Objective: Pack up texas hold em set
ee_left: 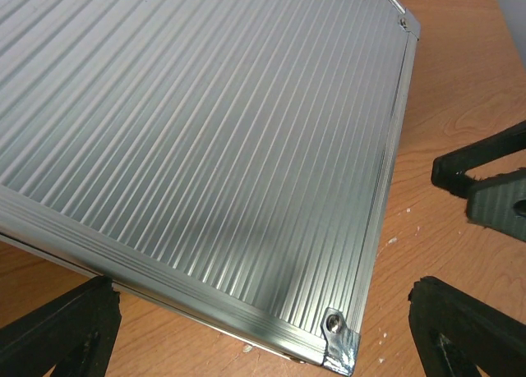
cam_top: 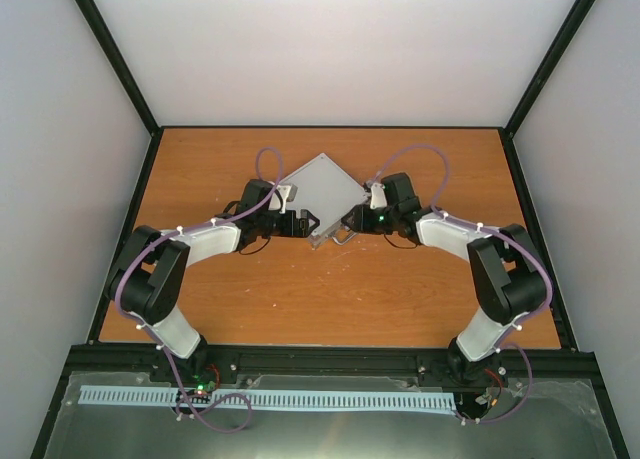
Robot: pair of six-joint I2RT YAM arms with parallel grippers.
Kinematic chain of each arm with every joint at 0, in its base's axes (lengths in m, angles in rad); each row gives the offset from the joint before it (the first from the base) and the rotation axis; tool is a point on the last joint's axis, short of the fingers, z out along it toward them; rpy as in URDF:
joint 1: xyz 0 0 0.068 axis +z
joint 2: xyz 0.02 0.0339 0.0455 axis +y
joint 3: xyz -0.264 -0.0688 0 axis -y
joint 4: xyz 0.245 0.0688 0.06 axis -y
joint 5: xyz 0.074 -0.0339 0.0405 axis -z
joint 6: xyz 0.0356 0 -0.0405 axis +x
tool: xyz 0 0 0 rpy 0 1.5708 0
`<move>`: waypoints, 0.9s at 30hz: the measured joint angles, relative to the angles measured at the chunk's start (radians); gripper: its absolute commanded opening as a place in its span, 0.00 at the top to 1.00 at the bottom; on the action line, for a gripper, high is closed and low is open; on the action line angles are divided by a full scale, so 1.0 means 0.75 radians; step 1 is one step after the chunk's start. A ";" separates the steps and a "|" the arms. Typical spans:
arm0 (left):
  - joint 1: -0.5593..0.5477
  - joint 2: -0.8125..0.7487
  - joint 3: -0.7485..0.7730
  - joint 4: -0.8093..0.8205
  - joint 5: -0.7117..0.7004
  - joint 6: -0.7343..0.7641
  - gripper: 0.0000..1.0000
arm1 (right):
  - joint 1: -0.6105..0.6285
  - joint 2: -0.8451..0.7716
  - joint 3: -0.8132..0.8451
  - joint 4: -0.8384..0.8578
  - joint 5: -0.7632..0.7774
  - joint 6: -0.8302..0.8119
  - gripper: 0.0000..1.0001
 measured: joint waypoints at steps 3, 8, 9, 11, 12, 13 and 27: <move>0.000 0.000 -0.002 0.002 0.002 0.000 0.03 | 0.008 0.008 -0.007 -0.030 0.035 -0.009 0.75; 0.000 0.000 -0.006 0.006 0.007 0.001 0.03 | 0.019 0.035 -0.007 -0.047 0.089 -0.016 0.83; 0.000 0.000 -0.006 0.006 0.008 0.001 0.03 | 0.020 0.043 -0.006 -0.051 0.100 -0.017 0.83; 0.000 0.000 -0.006 0.006 0.009 0.003 0.03 | 0.025 0.062 -0.006 -0.056 0.115 -0.018 0.85; 0.000 0.000 -0.007 0.006 0.009 0.004 0.03 | 0.028 0.074 -0.006 -0.059 0.123 -0.018 0.85; 0.000 0.000 -0.007 0.007 0.010 0.005 0.03 | 0.033 0.086 -0.005 -0.062 0.129 -0.018 0.85; 0.000 0.000 -0.011 0.008 0.022 0.010 0.03 | 0.054 0.171 0.042 -0.072 0.212 -0.024 0.87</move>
